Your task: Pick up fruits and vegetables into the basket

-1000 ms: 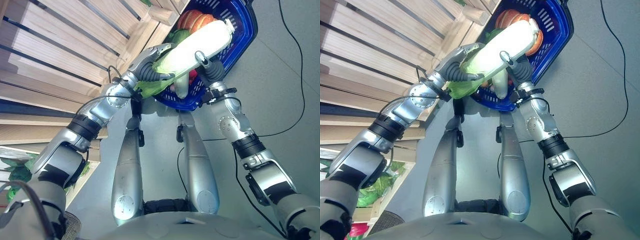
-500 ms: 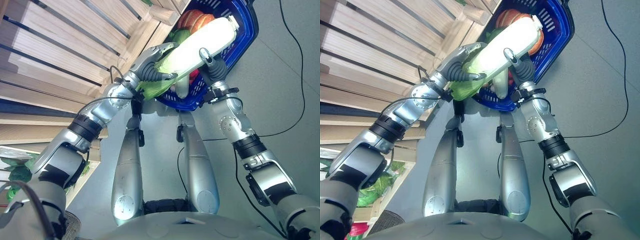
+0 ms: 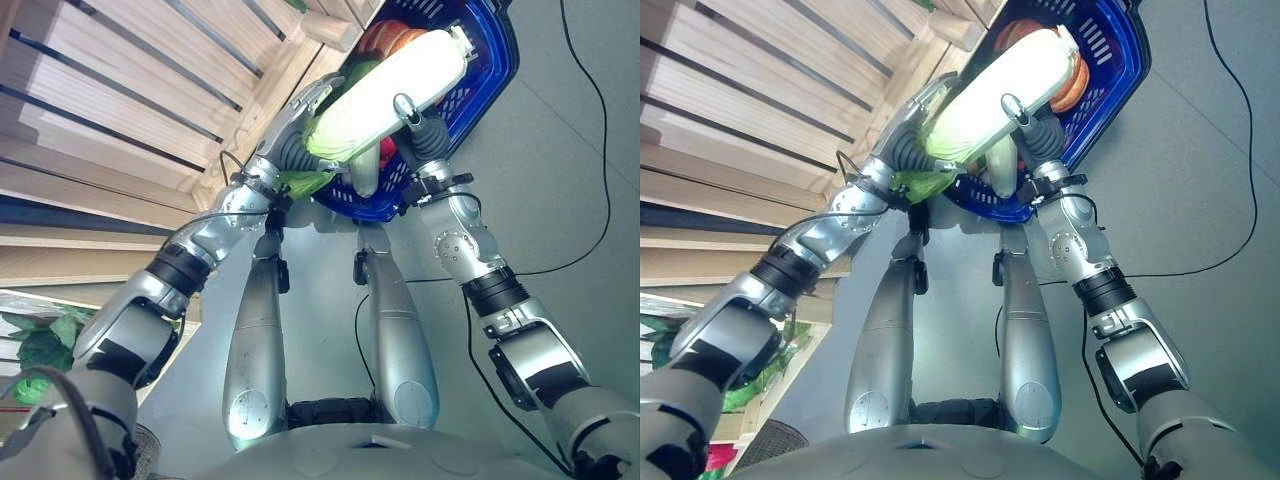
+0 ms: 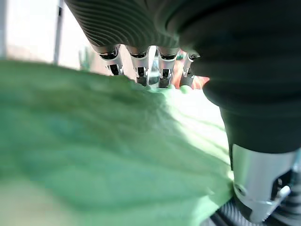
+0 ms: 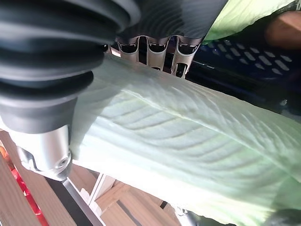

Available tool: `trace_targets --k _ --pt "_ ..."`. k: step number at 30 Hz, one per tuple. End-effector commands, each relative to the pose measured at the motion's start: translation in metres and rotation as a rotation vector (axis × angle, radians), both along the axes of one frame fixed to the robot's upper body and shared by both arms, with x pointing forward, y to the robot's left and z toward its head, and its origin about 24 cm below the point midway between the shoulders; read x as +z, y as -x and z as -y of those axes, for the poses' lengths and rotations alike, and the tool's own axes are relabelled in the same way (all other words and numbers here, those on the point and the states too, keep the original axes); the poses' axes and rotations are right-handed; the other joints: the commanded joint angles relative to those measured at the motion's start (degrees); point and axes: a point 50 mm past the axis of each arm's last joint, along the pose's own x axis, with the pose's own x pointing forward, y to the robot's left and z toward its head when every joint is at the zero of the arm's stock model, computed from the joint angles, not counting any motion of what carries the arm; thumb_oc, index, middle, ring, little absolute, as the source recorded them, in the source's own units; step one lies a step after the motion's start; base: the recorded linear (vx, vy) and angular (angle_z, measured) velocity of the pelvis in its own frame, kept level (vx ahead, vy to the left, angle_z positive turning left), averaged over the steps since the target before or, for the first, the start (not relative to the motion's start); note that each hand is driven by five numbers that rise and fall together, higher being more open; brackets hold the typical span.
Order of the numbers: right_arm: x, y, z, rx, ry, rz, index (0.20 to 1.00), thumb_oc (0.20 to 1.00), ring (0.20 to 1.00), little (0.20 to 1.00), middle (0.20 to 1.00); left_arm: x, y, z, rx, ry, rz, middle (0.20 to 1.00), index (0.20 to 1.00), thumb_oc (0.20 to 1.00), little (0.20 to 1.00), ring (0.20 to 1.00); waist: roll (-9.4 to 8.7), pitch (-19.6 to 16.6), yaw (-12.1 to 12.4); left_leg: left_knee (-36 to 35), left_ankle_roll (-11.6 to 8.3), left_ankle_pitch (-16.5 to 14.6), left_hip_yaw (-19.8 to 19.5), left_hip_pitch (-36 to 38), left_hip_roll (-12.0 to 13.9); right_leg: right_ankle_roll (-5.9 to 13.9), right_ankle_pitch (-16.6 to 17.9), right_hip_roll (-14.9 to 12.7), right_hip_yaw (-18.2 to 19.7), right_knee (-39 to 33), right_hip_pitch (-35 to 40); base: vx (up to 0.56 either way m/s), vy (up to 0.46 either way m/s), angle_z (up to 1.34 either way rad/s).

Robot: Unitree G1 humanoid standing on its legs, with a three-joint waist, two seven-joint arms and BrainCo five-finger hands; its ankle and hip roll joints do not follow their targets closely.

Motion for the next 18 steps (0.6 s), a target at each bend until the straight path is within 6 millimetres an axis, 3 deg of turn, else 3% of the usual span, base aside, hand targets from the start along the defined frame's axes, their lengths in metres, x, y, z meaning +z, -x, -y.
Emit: trace_targets --k 1,14,18 --pt "0.035 0.02 -0.008 0.064 -0.05 0.213 0.2 0.2 0.2 0.2 0.2 0.022 0.003 -0.016 0.073 0.186 0.083 1.0 1.0 1.0 1.0 1.0 0.67 -1.1 1.2 -5.0 0.69 1.7 0.7 2.1 -2.1 3.3 -7.4 1.9 -3.0 7.3 3.2 0.0 0.0 0.0" --pt "0.034 0.015 0.011 -0.092 -0.01 0.194 0.2 0.2 0.2 0.2 0.2 0.023 -0.001 -0.048 0.26 0.446 0.106 1.0 1.0 1.0 1.0 1.0 0.62 -1.1 1.2 -5.0 0.57 1.7 0.7 2.4 -2.1 2.98 -7.9 2.0 -3.2 7.7 3.5 0.0 0.0 0.0" --pt "0.033 0.008 0.03 -0.201 0.003 0.159 0.2 0.2 0.2 0.2 0.2 0.024 -0.005 -0.066 0.328 0.554 0.099 1.0 1.0 1.0 1.0 1.0 0.69 -1.1 1.1 -4.6 0.45 1.6 0.8 2.4 -2.1 2.84 -8.2 2.0 -3.3 8.1 3.5 0.0 0.0 0.0"
